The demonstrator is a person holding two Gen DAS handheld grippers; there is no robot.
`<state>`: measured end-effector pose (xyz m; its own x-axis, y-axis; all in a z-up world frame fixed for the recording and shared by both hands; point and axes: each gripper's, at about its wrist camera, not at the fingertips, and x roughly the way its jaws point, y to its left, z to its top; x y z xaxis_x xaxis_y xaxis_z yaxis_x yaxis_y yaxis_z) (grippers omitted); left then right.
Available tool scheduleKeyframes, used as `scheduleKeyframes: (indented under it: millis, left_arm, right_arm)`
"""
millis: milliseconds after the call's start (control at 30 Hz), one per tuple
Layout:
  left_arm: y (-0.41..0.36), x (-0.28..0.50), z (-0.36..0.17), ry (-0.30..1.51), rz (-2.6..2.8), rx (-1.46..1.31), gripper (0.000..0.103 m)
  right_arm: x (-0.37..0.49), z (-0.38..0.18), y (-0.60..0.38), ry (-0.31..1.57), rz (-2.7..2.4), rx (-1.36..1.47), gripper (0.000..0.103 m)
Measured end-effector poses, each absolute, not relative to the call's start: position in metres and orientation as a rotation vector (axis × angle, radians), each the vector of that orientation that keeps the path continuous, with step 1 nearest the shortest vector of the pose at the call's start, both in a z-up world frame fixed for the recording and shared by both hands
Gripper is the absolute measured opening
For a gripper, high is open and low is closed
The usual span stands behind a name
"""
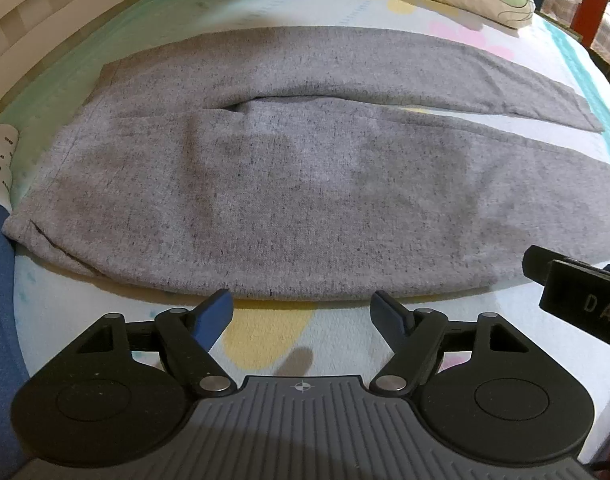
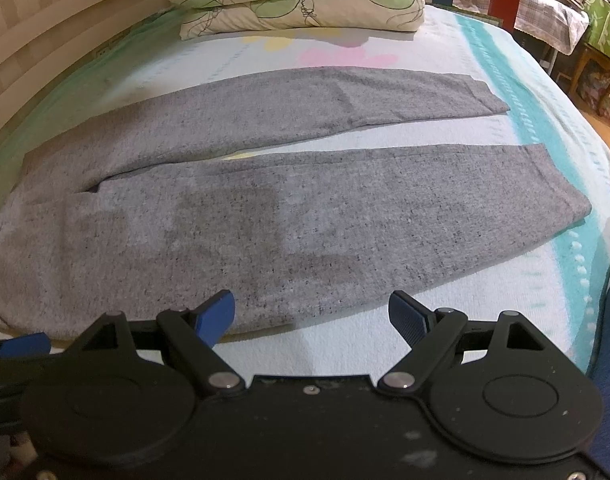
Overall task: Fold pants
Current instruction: 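Move both tools toward the leg hems of the grey sweatpants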
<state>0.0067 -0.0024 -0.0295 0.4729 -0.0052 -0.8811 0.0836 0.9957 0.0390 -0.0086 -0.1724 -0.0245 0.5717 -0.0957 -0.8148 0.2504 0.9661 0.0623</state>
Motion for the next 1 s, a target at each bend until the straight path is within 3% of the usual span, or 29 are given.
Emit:
scheduleKeyframes:
  millis: [67,300,367,833,1000]
  left_arm:
    - [-0.004,0.006,-0.031,1.067,-0.063,0.094,0.065]
    - [-0.013,-0.01,-0.043,0.934,-0.141,0.285,0.053]
    - [-0.015,-0.016,-0.05,0.888,-0.179,0.351,0.045]
    - [-0.023,-0.025,-0.087,0.82,-0.31,0.481,0.044]
    - [-0.027,-0.025,-0.091,0.787,-0.322,0.516,0.044]
  right_arm:
    - [-0.01,-0.024,-0.174,0.931,-0.207,0.184,0.089]
    - [-0.022,-0.029,-0.186,0.811,-0.247,0.213,0.088]
    - [-0.023,-0.035,-0.193,0.801,-0.268,0.21,0.084]
    - [-0.014,-0.073,-0.279,0.749,-0.459,0.2,0.081]
    - [-0.006,-0.084,-0.312,0.765,-0.511,0.284,0.073]
